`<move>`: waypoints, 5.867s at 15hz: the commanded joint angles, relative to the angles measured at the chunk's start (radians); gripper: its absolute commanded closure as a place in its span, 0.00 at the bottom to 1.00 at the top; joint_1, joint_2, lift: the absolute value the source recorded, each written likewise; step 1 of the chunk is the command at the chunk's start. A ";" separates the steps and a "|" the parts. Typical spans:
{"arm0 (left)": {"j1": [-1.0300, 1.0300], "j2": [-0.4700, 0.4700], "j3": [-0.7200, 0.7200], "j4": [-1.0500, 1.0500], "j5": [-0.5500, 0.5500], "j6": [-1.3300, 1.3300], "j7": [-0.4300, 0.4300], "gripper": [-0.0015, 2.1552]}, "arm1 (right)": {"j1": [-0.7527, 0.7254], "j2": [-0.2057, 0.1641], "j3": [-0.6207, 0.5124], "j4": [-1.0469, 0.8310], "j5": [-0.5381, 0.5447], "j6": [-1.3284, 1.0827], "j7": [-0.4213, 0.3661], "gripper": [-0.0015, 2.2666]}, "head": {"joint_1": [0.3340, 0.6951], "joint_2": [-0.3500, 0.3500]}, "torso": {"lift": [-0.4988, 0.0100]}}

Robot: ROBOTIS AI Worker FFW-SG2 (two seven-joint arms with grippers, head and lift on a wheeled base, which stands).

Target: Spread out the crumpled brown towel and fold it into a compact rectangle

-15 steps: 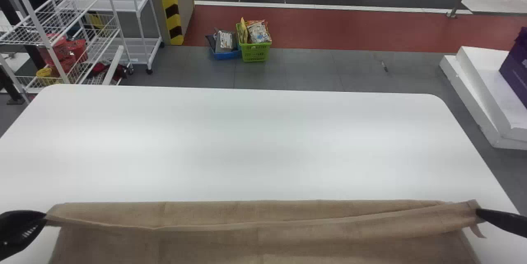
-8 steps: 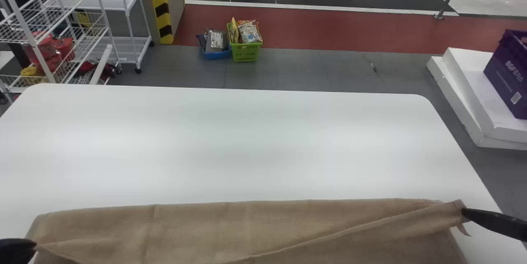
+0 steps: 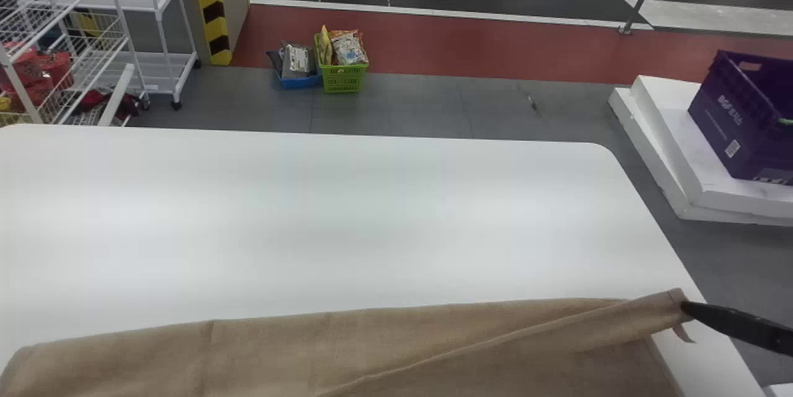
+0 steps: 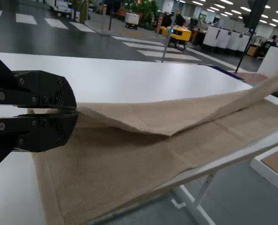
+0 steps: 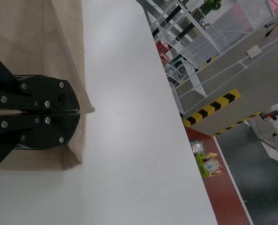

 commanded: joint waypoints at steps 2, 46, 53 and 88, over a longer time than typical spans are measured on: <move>0.011 -0.003 0.007 -0.002 0.005 -0.044 -0.008 0.49 | 0.000 -0.003 -0.014 -0.003 -0.016 0.019 0.003 0.49 | 1.00 0.27 | 0.73; 0.019 -0.009 -0.063 0.024 -0.049 -0.096 0.002 0.35 | 0.296 0.023 -0.014 0.134 0.240 -1.061 0.003 0.12 | 1.00 0.07 | 0.73; 0.019 -0.008 -0.054 0.026 -0.044 -0.096 0.000 0.10 | 0.269 0.037 -0.093 0.145 0.128 -1.015 0.003 0.08 | 1.00 0.00 | 0.73; 0.034 -0.046 -0.069 0.093 0.247 0.011 -0.184 0.18 | 0.250 0.069 0.288 -0.111 0.485 -1.113 0.003 0.13 | 1.00 0.44 | 0.73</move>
